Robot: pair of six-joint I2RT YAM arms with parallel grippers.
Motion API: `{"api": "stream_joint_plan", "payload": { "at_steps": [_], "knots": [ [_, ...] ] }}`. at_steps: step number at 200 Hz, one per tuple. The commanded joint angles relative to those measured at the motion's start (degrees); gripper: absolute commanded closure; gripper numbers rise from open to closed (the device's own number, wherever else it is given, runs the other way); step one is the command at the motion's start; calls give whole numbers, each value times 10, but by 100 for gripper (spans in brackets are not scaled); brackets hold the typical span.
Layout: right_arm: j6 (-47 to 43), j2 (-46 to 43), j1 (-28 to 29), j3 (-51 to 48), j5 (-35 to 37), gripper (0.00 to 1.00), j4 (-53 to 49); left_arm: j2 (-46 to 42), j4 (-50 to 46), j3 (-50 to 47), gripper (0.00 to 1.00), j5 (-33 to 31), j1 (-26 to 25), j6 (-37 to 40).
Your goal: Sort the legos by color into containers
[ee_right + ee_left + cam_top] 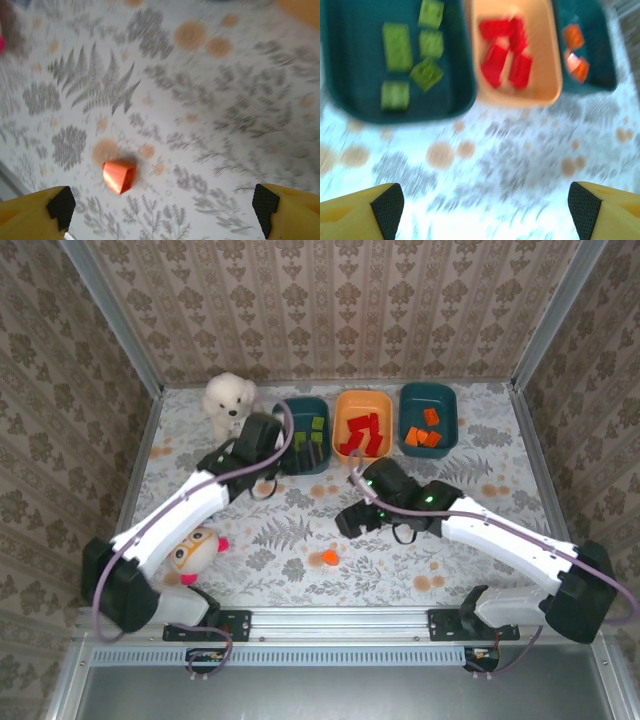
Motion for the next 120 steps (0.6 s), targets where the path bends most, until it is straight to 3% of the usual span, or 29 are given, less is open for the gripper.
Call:
{"api": "stream_joint_plan", "payload": {
  "at_steps": [1,40,120],
  "knots": [
    [-16,46,48,-6,3,5,-19,-111,-78,-72,11,-28,-6,8],
    [58,191,65,61,-3,10,-86,-265,-148,-153,11,-51,-7,-31],
    [213,319,91,152,-21,16,-126,-380,-263,-166,11,-59,-10,-26]
  ]
}}
